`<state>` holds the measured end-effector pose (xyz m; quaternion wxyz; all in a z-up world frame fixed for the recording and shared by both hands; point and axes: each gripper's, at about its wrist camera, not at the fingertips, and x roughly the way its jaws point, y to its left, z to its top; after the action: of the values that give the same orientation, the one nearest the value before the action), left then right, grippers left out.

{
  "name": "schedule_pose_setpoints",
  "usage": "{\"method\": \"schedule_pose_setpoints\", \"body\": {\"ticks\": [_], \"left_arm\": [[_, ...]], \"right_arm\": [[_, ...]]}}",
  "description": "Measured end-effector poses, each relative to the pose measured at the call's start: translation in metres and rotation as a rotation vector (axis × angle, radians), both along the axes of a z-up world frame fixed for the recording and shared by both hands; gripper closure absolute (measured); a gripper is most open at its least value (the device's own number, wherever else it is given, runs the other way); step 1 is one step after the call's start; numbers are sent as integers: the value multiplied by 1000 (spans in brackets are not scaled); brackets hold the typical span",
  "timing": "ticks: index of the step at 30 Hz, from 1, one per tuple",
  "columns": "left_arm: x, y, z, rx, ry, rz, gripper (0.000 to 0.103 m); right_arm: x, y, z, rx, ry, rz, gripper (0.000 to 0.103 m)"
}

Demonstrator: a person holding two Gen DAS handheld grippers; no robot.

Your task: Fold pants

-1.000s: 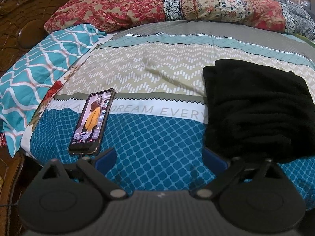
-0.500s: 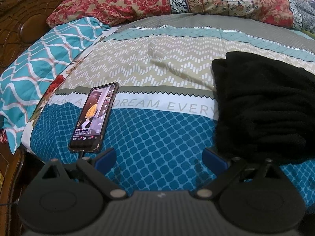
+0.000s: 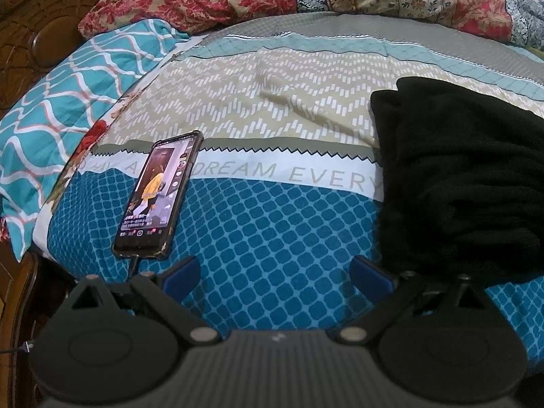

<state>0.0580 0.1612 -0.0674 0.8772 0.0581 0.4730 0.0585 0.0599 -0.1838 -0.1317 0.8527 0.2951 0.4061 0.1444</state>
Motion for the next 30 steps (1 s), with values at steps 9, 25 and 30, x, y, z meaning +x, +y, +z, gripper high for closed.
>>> {"method": "schedule_pose_setpoints", "body": {"ticks": [9, 25, 30], "left_arm": [[13, 38, 37, -324, -84, -73, 0], [104, -2, -21, -684, 152, -181, 0], [108, -10, -36, -705, 188, -198, 0]], "right_arm": [[8, -34, 16, 20, -88, -35, 17], [58, -57, -3, 114, -44, 7, 16], [74, -56, -19, 211, 13, 49, 16]]}}
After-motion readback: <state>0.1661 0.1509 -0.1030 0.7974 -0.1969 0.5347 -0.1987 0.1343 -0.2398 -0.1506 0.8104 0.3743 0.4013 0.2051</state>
